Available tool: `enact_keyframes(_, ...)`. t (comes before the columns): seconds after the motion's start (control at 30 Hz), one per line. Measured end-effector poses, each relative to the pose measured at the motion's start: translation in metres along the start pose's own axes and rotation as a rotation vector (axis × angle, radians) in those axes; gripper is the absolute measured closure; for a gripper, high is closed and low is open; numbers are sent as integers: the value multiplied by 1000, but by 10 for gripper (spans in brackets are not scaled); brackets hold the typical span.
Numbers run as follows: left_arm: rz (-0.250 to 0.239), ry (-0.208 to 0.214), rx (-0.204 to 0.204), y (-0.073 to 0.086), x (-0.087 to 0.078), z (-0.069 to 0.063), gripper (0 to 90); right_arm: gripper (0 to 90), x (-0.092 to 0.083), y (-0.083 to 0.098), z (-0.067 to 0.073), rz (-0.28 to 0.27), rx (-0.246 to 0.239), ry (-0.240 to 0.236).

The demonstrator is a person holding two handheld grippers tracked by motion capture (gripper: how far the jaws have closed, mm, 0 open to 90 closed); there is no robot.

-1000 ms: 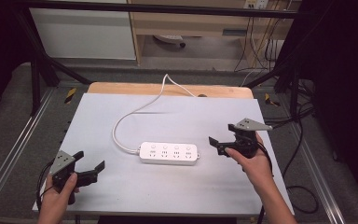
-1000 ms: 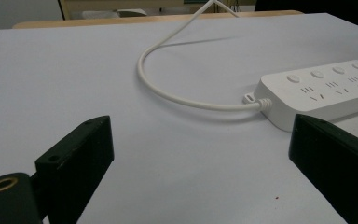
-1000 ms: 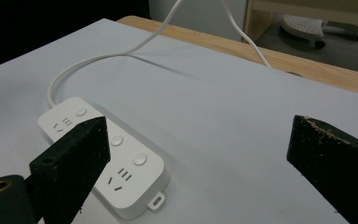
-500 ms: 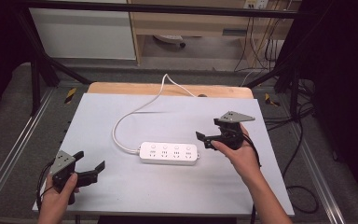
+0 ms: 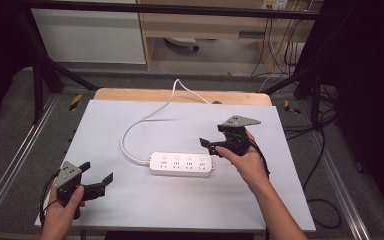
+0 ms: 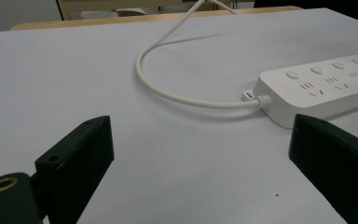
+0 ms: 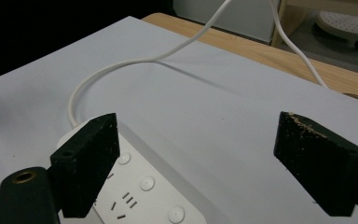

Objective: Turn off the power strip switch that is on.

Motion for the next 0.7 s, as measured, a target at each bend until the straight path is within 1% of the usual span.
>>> enact_keyframes(0.13,0,-1,0,0,0,0,63,162,7,-1,3,3,7,-6)
enact_keyframes(0.33,-1,0,0,0,0,0,63,207,18,-5,9,10,-6,-19)
enact_keyframes(0.7,1,4,5,0,0,0,63,374,36,-6,23,40,-45,-59)
Point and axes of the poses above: each handheld gripper's, and its own axes: x roughly forward along the jaws, y roughly out of its underside, z roughly to its left, the point moved 5 cm from there along x, roughly forward along the jaws, and after that the axes turned 3 degrees about z, right-handed, at the moved point
